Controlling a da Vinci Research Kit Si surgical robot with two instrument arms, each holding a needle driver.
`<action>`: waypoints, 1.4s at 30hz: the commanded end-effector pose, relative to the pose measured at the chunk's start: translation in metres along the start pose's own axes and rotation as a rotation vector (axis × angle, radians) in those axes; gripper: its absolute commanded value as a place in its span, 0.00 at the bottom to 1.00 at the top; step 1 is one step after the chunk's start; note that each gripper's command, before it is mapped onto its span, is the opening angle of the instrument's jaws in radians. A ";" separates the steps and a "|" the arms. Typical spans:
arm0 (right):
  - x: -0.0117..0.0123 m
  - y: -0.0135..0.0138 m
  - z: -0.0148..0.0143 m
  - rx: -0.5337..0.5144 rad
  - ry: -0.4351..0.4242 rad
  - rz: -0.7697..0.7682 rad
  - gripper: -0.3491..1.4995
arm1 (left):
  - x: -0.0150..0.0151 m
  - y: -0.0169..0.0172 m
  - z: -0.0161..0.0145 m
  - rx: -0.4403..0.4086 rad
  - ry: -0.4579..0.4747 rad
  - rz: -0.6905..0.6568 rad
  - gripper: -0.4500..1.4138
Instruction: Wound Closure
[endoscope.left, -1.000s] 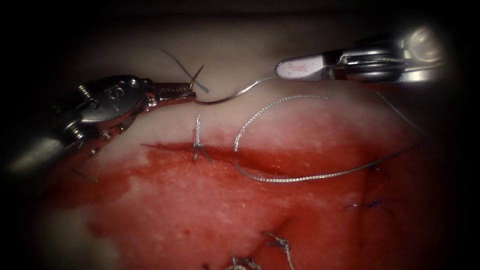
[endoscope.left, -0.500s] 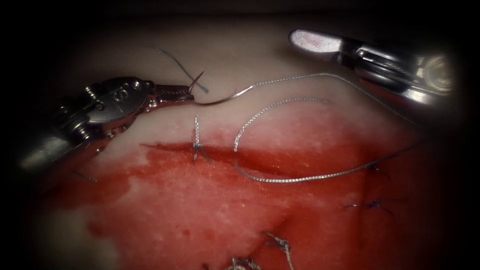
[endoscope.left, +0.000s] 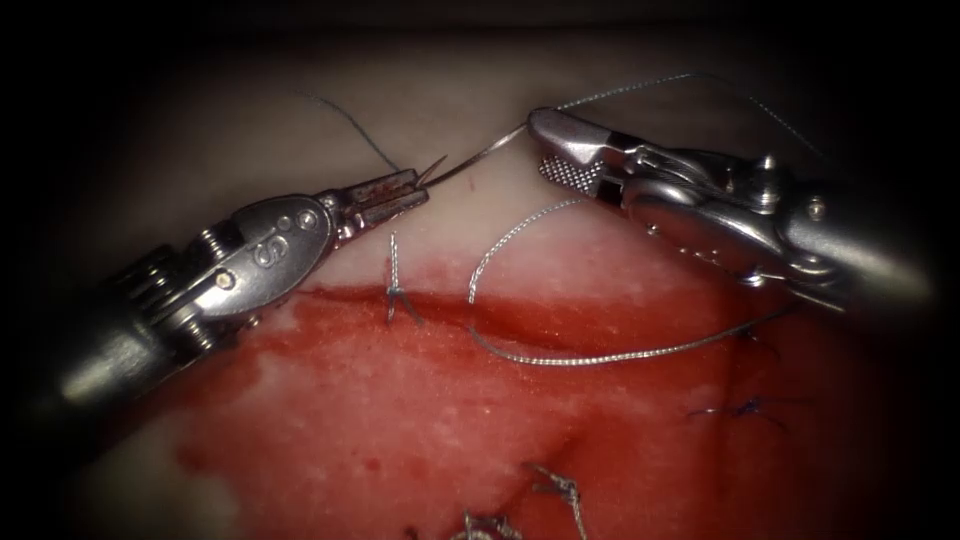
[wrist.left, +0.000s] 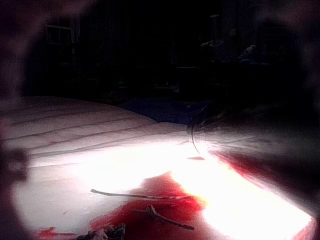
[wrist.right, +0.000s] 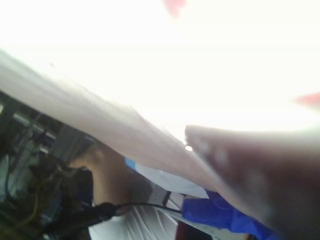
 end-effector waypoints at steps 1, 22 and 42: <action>-0.0009 0.0010 0.0007 -0.010 -0.004 -0.005 0.48 | 0.0013 -0.0009 0.0002 0.005 0.008 -0.006 0.00; -0.0009 -0.0018 0.0033 -0.053 -0.036 -0.078 0.62 | 0.0017 -0.0007 0.0001 -0.015 0.015 -0.080 0.00; 0.0000 -0.0033 0.0052 -0.154 -0.073 -0.251 0.00 | 0.0021 -0.0003 -0.0001 -0.004 0.017 -0.142 0.00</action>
